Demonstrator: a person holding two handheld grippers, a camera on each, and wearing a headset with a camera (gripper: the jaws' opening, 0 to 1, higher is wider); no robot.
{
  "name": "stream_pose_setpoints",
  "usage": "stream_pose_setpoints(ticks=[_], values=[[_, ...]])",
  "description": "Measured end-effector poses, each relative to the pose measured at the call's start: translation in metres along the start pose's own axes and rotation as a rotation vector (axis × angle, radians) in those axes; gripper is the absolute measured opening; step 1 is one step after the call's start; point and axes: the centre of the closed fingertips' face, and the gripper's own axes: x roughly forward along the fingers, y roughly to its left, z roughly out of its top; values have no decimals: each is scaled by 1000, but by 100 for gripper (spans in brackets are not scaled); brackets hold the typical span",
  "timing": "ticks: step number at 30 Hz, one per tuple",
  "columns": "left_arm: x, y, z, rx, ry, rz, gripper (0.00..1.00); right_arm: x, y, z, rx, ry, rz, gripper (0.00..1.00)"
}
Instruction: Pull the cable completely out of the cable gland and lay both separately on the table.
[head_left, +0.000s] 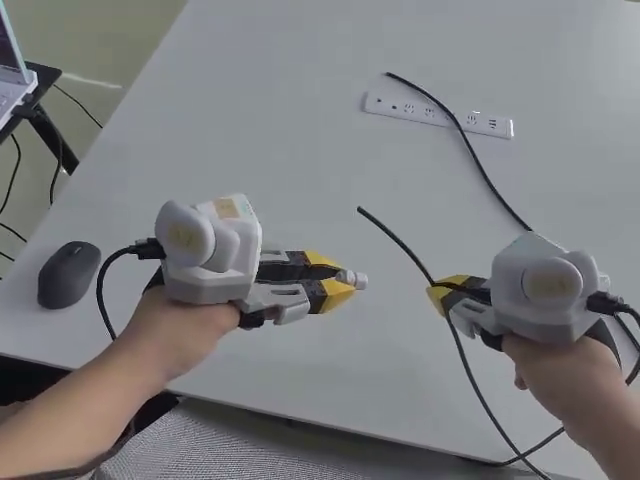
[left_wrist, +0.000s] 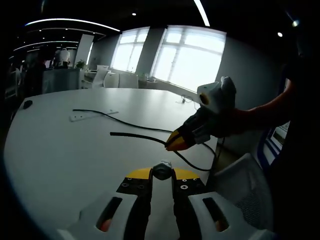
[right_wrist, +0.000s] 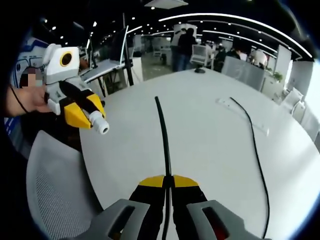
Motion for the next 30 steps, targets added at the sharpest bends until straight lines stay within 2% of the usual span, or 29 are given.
stream_pose_setpoints(ticks=[5,8,10,13,15,19,22,25,30], values=[[-6,3,-12,12,8,-7,15,10,4,14,-34,10,4,0],[-9,8,-26,40,30,-12,15,23,10,15,-89,38,18,0],[-11,10,-35,20,49,-21,15,30,15,18,-73,35,36,0],[-13,14,-44,35,65,-24,15,44,25,25,-172,21,66,0],[-13,19,-53,31,78,-24,15,58,37,29,-244,20,105,0],[-12,27,-72,27,109,-23,15,84,50,22,-352,62,146,0],[-11,29,-85,11,129,-29,15,100,60,10,-376,106,182,0],[-10,33,-101,16,156,-31,15,112,69,7,-382,96,201,0],[-9,38,-111,21,169,-30,15,123,78,-3,-410,123,222,0]])
